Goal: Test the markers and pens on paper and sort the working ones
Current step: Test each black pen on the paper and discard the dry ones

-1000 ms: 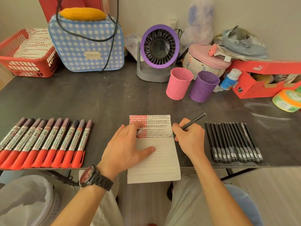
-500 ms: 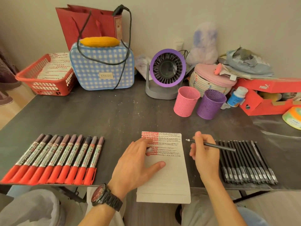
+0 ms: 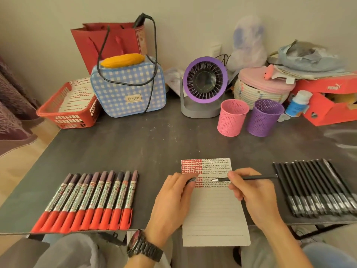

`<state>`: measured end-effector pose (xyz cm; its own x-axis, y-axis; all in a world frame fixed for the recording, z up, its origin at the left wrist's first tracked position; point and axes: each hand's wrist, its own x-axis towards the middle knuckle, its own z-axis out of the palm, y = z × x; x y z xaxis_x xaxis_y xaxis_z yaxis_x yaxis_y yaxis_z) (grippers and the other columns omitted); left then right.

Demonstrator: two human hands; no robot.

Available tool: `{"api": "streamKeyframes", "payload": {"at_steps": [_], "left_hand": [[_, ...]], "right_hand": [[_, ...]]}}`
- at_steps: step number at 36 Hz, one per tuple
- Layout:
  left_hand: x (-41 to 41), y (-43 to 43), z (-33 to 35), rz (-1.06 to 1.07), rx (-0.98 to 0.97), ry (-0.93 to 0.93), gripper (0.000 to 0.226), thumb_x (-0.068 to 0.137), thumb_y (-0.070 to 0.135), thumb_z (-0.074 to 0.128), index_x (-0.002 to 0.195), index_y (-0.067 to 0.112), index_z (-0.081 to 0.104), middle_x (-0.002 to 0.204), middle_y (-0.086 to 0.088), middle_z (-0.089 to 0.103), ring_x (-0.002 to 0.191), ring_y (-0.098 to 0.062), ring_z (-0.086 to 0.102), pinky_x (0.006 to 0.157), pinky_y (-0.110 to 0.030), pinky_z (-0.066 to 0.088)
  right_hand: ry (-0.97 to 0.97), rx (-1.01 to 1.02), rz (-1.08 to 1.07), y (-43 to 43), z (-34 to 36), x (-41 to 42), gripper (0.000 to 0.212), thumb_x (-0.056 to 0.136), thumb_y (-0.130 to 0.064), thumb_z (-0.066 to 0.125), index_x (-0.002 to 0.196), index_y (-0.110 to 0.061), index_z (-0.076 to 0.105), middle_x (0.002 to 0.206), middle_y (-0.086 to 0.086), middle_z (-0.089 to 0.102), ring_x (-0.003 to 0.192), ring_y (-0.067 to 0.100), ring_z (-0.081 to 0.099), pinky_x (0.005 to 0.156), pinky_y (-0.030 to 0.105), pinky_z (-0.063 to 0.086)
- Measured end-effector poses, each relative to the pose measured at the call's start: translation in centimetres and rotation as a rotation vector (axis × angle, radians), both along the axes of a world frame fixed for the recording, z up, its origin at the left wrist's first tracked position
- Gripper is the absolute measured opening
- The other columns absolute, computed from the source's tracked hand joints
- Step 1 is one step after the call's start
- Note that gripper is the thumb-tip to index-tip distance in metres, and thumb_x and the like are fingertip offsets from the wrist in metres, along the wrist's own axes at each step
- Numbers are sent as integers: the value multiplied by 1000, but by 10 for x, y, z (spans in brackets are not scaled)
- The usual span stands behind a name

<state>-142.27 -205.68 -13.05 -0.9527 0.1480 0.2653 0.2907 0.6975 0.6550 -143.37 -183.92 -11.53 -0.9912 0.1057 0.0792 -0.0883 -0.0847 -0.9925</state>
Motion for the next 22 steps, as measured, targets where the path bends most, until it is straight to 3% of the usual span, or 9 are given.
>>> {"api": "streamKeyframes", "payload": {"at_steps": [3, 6, 10, 14, 22], "left_hand": [[0, -1, -3, 5, 62, -19, 39, 100, 51, 42, 131, 35, 60, 109, 28, 59, 103, -6, 56, 84, -14, 43], [1, -1, -5, -1, 68, -41, 35, 96, 56, 46, 130, 49, 54, 113, 33, 55, 103, -3, 56, 83, -9, 42], [1, -2, -6, 21, 94, -39, 24, 90, 64, 48, 113, 70, 43, 112, 36, 53, 104, 5, 55, 82, -4, 41], [1, -3, -6, 1, 54, 4, 22, 91, 63, 44, 113, 62, 49, 118, 40, 52, 106, 2, 56, 84, -5, 42], [2, -3, -7, -3, 59, 62, 24, 96, 51, 52, 118, 47, 59, 113, 35, 58, 99, -4, 59, 80, -9, 45]], "right_hand": [[-4, -104, 48, 0, 1, 1, 17, 87, -30, 72, 84, -14, 77, 72, 19, 71, 50, 18, 54, 47, 22, 43], [-34, -198, 84, 2, 2, 1, 20, 86, -19, 59, 86, -12, 77, 76, 25, 71, 51, 22, 56, 48, 25, 44], [-45, -167, 78, 0, 4, 1, 10, 82, -19, 62, 78, -20, 71, 76, 25, 72, 50, 22, 56, 48, 25, 44], [-41, -123, 73, 0, 2, 0, 12, 77, -32, 69, 75, -20, 70, 74, 23, 73, 51, 21, 57, 49, 24, 44], [-23, -95, 81, 1, 0, 1, 15, 78, -34, 71, 77, -19, 72, 72, 20, 73, 51, 19, 58, 50, 23, 45]]}}
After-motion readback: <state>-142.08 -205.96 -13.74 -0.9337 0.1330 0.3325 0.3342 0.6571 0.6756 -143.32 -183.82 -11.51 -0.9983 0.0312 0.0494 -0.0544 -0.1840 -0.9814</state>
